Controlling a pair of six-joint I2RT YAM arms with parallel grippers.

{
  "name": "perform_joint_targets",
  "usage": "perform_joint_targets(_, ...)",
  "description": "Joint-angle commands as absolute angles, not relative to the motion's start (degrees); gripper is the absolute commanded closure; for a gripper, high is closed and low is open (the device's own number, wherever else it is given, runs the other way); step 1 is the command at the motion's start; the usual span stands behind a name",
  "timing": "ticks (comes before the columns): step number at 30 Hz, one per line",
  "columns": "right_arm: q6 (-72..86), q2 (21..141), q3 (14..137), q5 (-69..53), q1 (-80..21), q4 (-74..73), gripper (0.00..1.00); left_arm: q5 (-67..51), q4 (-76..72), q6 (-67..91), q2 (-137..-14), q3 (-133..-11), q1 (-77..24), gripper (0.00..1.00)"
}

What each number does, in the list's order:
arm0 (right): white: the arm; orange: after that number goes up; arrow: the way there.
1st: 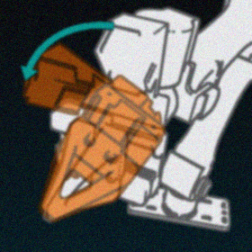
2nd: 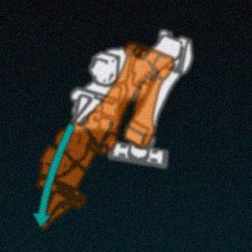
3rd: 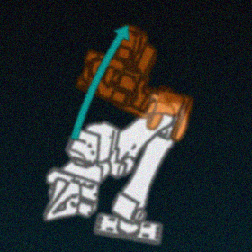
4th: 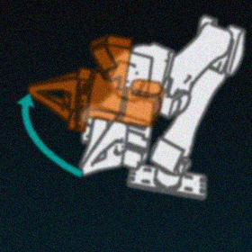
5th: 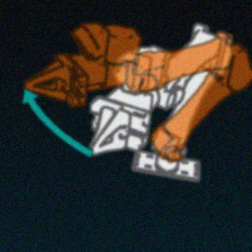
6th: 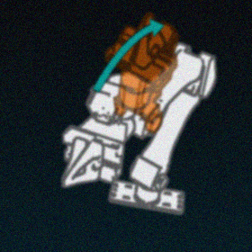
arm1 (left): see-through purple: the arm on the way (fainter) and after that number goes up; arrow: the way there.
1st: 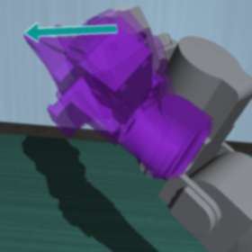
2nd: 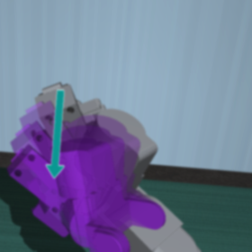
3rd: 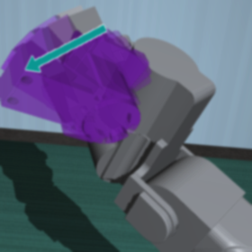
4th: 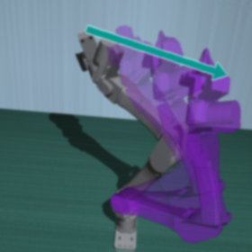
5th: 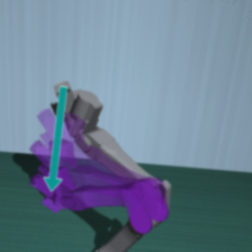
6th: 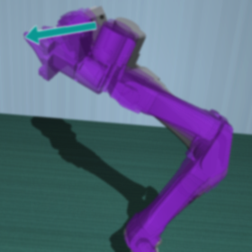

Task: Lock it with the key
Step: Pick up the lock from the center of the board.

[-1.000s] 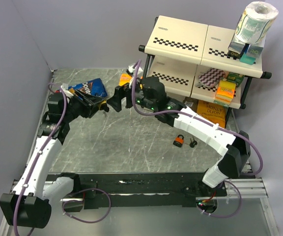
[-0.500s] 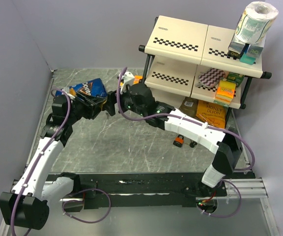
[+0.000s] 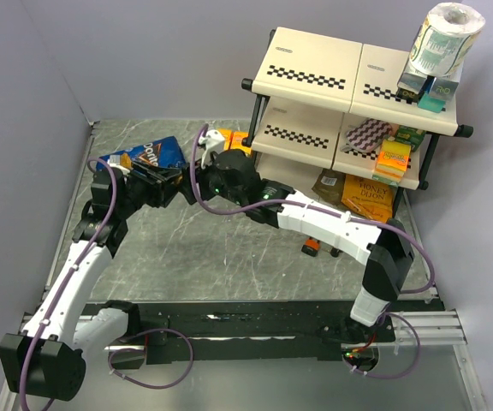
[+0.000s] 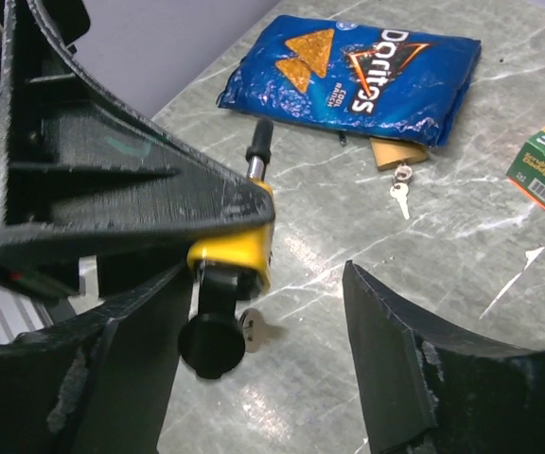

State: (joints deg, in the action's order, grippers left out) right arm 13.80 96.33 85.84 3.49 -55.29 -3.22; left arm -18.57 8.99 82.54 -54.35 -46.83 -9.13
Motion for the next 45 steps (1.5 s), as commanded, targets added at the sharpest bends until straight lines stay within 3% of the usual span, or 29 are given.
perform_joint_targets(1, 13.53, 98.08, 89.21, 5.97, -55.37, -0.79, 0.30, -21.09, 2.55, 87.19, -52.73, -47.55, -9.58, 0.95)
perform_joint_targets(6, 13.62, 98.96, 90.35, 6.24, -55.55, -0.35, 0.34, -21.71, 2.37, 88.50, -52.65, -46.85, -9.67, 0.95)
perform_joint_targets(11, 13.54, 99.58, 90.44, 7.03, -55.72, -0.26, 0.47, -22.15, 2.29, 89.47, -53.00, -46.76, -9.75, 0.94)
perform_joint_targets(14, 13.27, 99.67, 90.53, 7.03, -55.72, -0.26, 0.72, -21.97, 2.72, 89.56, -53.09, -47.02, -9.76, 0.92)
perform_joint_targets(15, 13.36, 99.58, 90.61, 7.21, -55.72, -0.26, 0.85, -21.97, 2.81, 89.47, -53.09, -47.02, -9.76, 0.92)
perform_joint_targets(18, 13.36, 99.14, 90.70, 7.65, -55.64, -0.79, 1.00, -21.53, 3.60, 89.65, -53.09, -46.76, -9.67, 0.81)
perform_joint_targets(21, 13.18, 97.83, 90.09, 7.39, -55.20, -1.23, 1.00, -20.83, 4.66, 88.42, -52.91, -46.93, -9.67, 0.50)
perform_joint_targets(23, 13.27, 95.99, 88.95, 5.37, -54.58, -1.67, 1.00, -20.30, 4.66, 87.63, -52.39, -46.58, -9.06, 0.38)
perform_joint_targets(24, 13.27, 95.28, 88.42, 4.49, -53.88, -1.93, 1.00, -20.48, 4.75, 87.10, -51.77, -46.41, -8.79, 0.17)
perform_joint_targets(26, 12.23, 92.66, 86.58, 0.38, -53.00, -2.02, 1.00, -22.40, 4.57, 85.88, -51.33, -45.97, -7.30, 0.04)
perform_joint_targets(32, 7.57, 82.73, 78.15, -13.77, -48.53, -1.14, 1.00, -33.38, 1.25, 74.47, -51.06, -45.79, -0.19, 0.04)
perform_joint_targets(34, 7.12, 80.17, 75.08, -23.35, -45.11, -0.71, 1.00, -43.21, -0.34, 63.67, -53.08, -47.45, -0.18, 0.04)
perform_joint_targets(38, 3.80, 74.02, 72.42, -37.41, -40.00, -2.63, 1.00, -51.93, 10.44, 43.14, -56.86, -57.01, -0.18, 0.04)
perform_joint_targets(45, -2.46, 66.54, 69.70, -52.54, -36.91, -8.78, 1.00, -71.62, 22.29, 9.72, -54.76, -60.64, -0.18, 0.04)
